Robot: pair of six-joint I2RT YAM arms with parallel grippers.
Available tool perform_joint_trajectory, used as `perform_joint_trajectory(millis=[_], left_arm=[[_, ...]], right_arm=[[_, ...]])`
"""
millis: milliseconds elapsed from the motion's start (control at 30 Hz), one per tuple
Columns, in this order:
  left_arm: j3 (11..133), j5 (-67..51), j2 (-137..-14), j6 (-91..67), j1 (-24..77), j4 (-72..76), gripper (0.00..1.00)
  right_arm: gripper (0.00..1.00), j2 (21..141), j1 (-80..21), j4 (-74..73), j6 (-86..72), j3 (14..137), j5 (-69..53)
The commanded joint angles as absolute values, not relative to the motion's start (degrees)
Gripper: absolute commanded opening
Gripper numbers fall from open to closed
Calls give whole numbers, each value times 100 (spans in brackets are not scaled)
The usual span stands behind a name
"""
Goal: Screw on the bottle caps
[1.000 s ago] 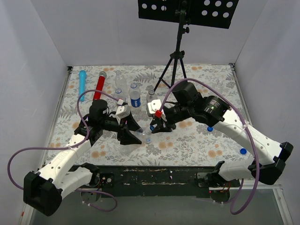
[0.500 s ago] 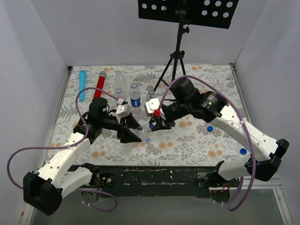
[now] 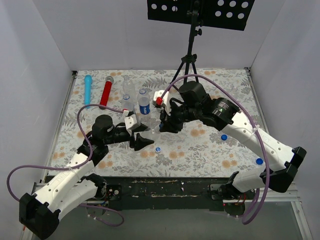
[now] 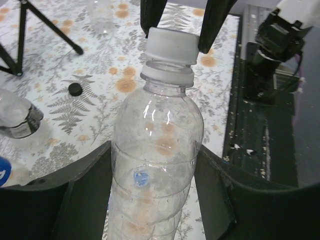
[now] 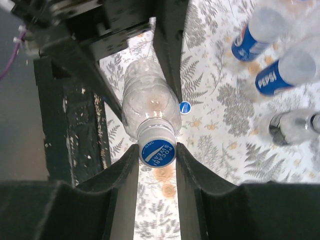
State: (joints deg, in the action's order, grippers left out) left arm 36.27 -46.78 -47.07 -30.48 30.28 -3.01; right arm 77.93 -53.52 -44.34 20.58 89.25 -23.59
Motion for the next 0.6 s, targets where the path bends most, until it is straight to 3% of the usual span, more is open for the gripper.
perform_joint_trajectory(millis=[0, 133, 367, 433, 567], left_arm=[[3639, -3947, -4394, -3146, 3313, 1853, 15], [3358, -3447, -4438, -3068, 3498, 2205, 16], [3006, -3164, -4473, -2979, 3744, 2286, 15], [2971, -3190, -4526, -3041, 3753, 2259, 15], [2971, -3173, -4640, -3365, 3744, 2180, 15]], right_arm=[[14, 8358, -5502, -4411, 74, 8850, -1487], [13, 8411, -5502, -4509, -991, 8693, -985], [20, 8060, -5502, -4140, -1890, 8341, -457], [30, 8025, -5502, -4175, -1863, 8507, -387], [62, 7911, -5493, -4289, -1679, 9051, -142]])
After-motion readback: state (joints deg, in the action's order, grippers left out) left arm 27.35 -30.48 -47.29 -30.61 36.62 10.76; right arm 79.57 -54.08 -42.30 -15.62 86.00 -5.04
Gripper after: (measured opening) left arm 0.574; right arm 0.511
